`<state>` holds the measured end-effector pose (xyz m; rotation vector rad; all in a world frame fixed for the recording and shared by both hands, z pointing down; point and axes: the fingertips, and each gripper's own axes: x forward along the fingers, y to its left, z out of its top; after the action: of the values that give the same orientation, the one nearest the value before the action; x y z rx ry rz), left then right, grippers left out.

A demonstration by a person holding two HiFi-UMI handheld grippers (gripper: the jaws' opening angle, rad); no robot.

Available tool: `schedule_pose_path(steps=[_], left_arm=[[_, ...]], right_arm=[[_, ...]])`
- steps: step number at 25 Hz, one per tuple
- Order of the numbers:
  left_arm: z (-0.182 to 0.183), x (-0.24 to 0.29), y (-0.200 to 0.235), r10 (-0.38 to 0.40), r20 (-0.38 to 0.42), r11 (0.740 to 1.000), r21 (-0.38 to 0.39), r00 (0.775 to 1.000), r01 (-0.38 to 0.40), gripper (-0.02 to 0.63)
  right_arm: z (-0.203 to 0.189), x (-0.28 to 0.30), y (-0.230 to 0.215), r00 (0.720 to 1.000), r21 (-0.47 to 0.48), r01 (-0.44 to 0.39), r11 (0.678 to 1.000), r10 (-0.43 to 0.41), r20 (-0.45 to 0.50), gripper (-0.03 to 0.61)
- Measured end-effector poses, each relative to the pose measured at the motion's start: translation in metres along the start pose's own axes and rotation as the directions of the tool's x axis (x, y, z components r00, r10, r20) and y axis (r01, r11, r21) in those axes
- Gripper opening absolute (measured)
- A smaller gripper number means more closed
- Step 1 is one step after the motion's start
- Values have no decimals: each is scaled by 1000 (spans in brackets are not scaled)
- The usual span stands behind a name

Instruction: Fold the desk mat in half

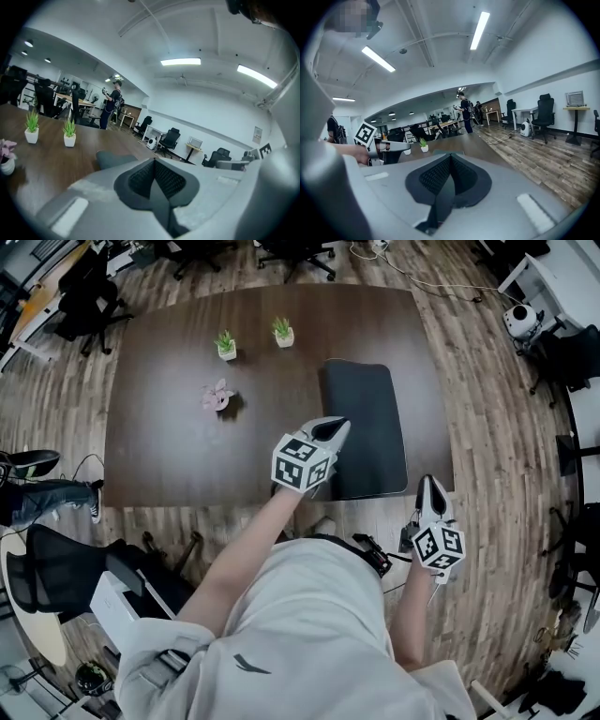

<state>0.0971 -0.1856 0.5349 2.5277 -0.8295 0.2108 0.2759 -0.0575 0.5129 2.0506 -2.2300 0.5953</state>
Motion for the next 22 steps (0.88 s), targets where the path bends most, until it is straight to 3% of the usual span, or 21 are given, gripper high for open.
schedule_pose_path(steps=[3,7,13,17,22], left_arm=[[4,-19,12,31,42,999,-35,999,-30,5],[10,-49,27,83,81,996,-24,993,-82,5],[19,-114,58,202,144,979,-24,969,-200,5],[14,-168,82,302,186,953,-64,935,-295,5],[13,-230,111,434,238,901,-131,869,-414,5]], right_arm=[[2,11,8,1000,-2,-28,1000,28,-5,2],[4,28,24,997,-18,-76,997,76,-14,2],[7,53,50,988,-35,-153,988,152,-35,2],[3,70,73,977,-47,-209,977,206,-52,2],[5,97,103,956,-70,-288,955,283,-75,2]])
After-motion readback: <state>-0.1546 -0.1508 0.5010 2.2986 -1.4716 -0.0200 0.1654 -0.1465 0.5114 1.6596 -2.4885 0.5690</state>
